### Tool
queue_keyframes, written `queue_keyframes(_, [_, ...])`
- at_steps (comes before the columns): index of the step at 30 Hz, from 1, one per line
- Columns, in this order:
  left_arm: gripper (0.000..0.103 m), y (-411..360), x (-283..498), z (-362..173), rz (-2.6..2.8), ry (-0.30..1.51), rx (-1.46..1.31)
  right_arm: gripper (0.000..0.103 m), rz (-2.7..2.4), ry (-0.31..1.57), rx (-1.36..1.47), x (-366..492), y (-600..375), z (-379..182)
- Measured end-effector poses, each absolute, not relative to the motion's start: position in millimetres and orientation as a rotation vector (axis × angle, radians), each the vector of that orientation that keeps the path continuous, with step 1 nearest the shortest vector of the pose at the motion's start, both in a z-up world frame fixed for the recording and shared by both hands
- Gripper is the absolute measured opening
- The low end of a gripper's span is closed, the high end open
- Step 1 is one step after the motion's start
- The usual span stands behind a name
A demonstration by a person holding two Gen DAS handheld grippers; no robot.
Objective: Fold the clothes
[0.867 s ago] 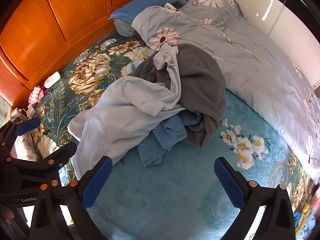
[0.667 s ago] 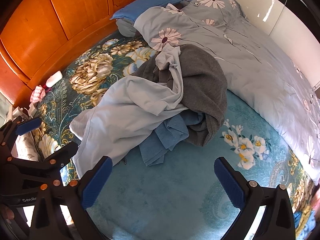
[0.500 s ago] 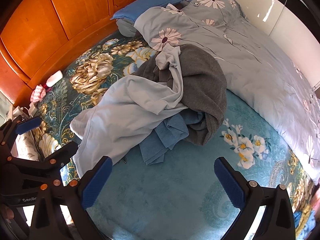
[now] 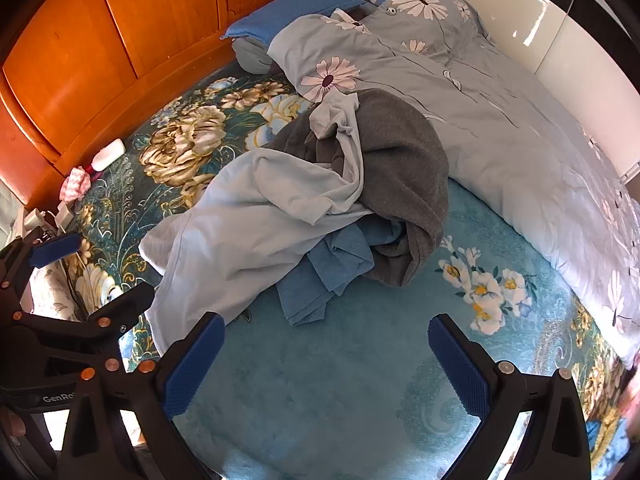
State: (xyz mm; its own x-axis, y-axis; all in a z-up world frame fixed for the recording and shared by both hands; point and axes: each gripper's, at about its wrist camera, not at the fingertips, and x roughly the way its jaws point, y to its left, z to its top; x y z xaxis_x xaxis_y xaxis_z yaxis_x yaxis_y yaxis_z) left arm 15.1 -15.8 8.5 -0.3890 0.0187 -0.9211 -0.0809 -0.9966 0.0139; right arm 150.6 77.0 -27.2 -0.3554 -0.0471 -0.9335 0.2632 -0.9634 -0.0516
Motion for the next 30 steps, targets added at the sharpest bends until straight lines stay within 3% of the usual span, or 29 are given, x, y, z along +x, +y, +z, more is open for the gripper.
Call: queue_keyframes(30, [0.103, 0, 12, 5, 2.559, 0.105, -1.712, 0.103, -2.412, 0.275, 1.663, 148, 83, -29])
